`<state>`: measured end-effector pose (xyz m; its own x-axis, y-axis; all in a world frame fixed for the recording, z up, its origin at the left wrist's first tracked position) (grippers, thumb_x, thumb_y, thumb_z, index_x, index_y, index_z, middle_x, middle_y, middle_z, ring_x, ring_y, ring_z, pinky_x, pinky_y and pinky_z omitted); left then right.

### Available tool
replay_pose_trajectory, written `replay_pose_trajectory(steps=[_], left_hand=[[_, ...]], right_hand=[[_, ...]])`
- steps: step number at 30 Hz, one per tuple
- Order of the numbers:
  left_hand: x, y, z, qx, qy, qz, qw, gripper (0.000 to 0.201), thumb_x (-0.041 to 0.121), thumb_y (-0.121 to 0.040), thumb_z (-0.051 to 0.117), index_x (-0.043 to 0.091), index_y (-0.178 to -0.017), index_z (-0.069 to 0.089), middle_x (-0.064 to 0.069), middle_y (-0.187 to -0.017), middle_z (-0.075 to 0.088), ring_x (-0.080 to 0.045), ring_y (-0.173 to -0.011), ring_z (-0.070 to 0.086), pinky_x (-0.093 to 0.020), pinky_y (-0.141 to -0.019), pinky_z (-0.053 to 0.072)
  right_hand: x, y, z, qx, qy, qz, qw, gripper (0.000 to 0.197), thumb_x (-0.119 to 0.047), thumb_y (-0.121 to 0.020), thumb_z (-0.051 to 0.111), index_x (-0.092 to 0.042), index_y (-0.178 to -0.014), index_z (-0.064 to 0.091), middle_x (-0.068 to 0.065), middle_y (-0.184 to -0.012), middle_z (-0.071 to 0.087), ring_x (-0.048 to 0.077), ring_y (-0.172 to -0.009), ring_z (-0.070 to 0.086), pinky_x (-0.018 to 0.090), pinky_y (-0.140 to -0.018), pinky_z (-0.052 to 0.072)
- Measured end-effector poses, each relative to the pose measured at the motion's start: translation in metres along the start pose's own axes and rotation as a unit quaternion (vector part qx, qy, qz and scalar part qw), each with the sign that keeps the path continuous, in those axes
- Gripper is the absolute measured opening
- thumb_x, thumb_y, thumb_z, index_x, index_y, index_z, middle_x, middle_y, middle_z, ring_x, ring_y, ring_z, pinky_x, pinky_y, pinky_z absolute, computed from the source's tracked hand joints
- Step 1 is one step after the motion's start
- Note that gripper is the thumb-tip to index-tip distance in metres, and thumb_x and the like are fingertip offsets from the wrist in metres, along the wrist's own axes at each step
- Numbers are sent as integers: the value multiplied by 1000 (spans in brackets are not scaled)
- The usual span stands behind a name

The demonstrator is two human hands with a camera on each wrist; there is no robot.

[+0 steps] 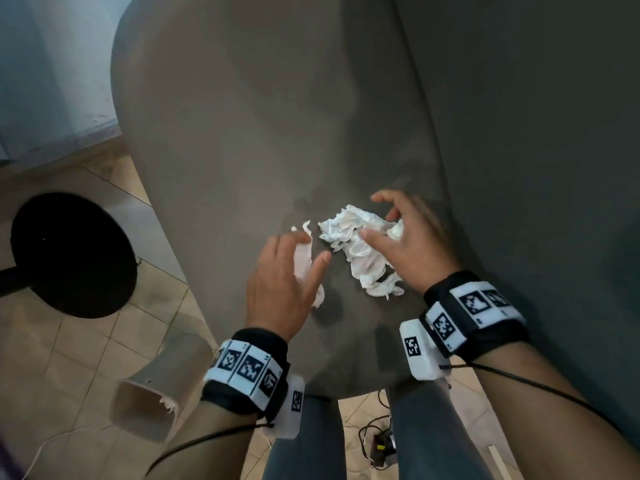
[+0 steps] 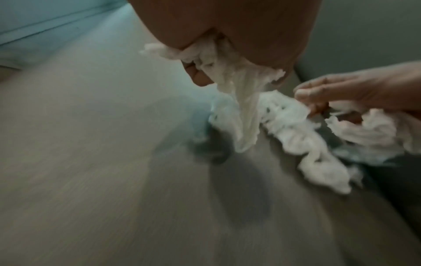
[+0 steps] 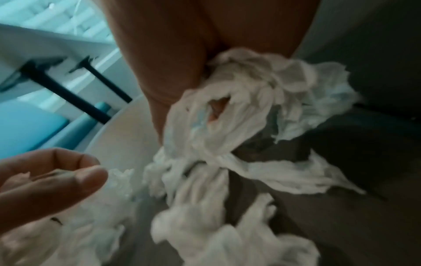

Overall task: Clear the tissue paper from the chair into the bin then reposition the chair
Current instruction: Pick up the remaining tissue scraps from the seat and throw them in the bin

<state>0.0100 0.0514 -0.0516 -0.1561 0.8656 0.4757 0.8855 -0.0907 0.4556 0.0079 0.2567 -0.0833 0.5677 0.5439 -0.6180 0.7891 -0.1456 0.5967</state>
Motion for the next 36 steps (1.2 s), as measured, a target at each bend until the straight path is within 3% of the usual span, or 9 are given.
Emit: replay_pose_trajectory(steps=[2,5,10,15,20,25,29,32,36], left_hand=[[-15,13,13,-33,-50,-16,998,44,49,-82,72,22,-114,57,5,-101,49,-12,-85,48,-26,-67,37],[-33,27,24,-68,-74,-62,993,48,44,-79,76,20,-116,57,-2,-107,49,-21,-94,50,-28,-74,40],[-37,30,21,-87,-63,-60,992,18,20,-83,71,15,-90,55,-1,-103,49,-25,-80,53,-31,-65,40],[-21,16,9,-72,5,-75,995,18,7,-84,59,20,-83,47,6,-84,57,-27,-73,55,-30,-64,35],[13,-5,0,-46,58,-25,997,22,20,-79,44,27,-98,54,3,-79,64,-22,-68,57,-36,-64,48],[39,-18,16,-114,-19,-5,993,31,49,-89,55,26,-109,50,8,-100,65,-21,-83,61,-34,-71,46],[41,-28,37,-159,-105,4,982,47,63,-86,54,28,-115,47,7,-113,64,-24,-93,64,-33,-71,41],[38,-29,46,-167,-135,19,976,29,47,-89,57,24,-106,56,0,-105,62,-28,-91,62,-33,-69,40],[33,-26,44,-149,-89,-14,985,19,33,-85,57,20,-98,59,0,-96,57,-24,-80,50,-31,-70,35]], right_hand=[[3,-2,10,-41,43,15,998,44,-40,-77,75,-36,-117,57,-11,-104,49,14,-97,56,33,-85,47],[5,-5,17,-27,65,29,997,17,-32,-82,66,-21,-94,60,-4,-96,53,25,-90,57,40,-79,49],[2,-3,2,59,6,40,997,15,-14,-79,61,-6,-71,50,6,-80,51,23,-71,46,28,-60,26],[-1,9,-21,109,-99,86,985,6,-4,-78,53,-9,-79,54,6,-75,64,26,-71,60,35,-66,48],[0,16,-31,143,-181,85,969,15,-10,-81,51,-24,-76,54,-13,-63,59,7,-61,56,30,-64,49],[5,30,-31,119,-180,90,972,30,-36,-84,56,-7,-77,55,4,-63,56,15,-58,52,35,-60,46],[10,42,-22,29,-84,120,989,30,-42,-86,67,-13,-80,62,-7,-65,64,3,-51,55,13,-46,39],[19,50,-4,-23,-45,150,987,22,-40,-81,72,-22,-88,62,-8,-76,69,12,-69,66,22,-60,51],[31,54,13,-26,-26,185,982,11,-36,-79,63,-27,-85,60,-9,-73,69,15,-71,67,38,-72,57]])
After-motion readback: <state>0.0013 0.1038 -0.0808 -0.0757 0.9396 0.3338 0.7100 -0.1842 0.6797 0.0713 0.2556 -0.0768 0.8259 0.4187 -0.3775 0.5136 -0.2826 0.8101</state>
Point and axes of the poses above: each hand's wrist, its own y-axis away from the middle knuckle, its own z-axis out of the palm, x = y × z, the point moved 1 cm from there along -y, towards the middle knuckle
